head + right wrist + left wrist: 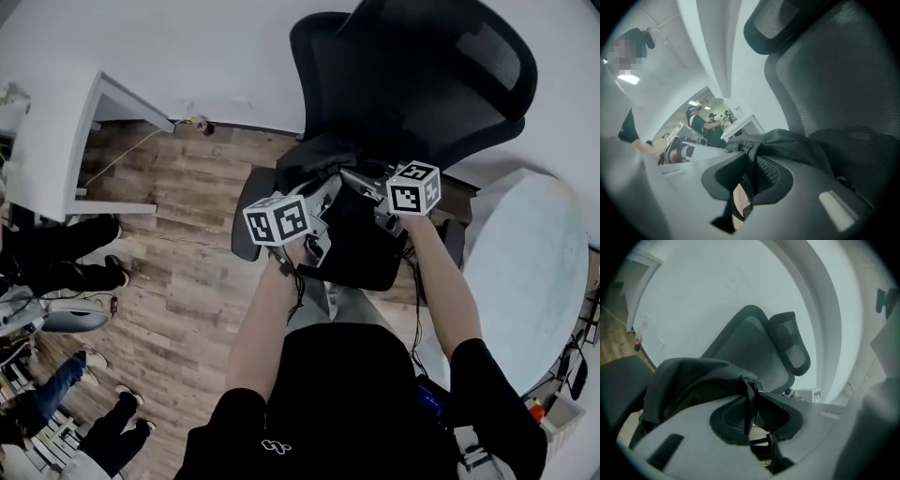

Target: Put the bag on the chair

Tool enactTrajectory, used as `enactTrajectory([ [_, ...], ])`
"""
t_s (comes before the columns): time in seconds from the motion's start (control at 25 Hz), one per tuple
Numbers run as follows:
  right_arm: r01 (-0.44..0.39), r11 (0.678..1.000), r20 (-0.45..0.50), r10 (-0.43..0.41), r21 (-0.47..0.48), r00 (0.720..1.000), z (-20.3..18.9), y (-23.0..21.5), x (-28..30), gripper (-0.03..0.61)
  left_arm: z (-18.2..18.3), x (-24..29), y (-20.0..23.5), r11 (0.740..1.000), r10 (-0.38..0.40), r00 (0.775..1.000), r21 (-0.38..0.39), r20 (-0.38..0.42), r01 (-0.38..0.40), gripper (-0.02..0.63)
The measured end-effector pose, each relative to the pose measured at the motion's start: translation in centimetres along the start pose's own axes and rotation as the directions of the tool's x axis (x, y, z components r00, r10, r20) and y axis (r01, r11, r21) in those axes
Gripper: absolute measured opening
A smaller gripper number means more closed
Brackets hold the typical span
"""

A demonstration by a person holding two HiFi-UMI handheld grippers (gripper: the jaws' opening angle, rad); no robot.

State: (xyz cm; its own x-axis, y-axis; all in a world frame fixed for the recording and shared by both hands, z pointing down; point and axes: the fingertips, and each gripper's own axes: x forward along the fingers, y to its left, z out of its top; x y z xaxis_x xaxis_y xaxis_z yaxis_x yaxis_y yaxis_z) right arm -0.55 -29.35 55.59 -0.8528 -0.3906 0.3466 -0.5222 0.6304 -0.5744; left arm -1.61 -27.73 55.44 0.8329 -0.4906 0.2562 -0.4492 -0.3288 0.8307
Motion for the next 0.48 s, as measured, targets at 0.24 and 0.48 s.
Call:
enactTrajectory([
  [0.24,0.182,0.967,0.060,-0.195,0.177,0.979,-1.5,-3.7,-1.5,0.107,-0.7,-1.3,1.3,0.985,0.059,0.994,-0.170,0.086,-0.044,0.092],
  [0.48,0.243,0.957,0.019,-0.249,0.160,0.968,-3.7,-4.7,-5.1,0.162,-3.8,-2.6,0.1,0.977,0.092,0.985,-0.205,0.144,-0.061,0.078],
])
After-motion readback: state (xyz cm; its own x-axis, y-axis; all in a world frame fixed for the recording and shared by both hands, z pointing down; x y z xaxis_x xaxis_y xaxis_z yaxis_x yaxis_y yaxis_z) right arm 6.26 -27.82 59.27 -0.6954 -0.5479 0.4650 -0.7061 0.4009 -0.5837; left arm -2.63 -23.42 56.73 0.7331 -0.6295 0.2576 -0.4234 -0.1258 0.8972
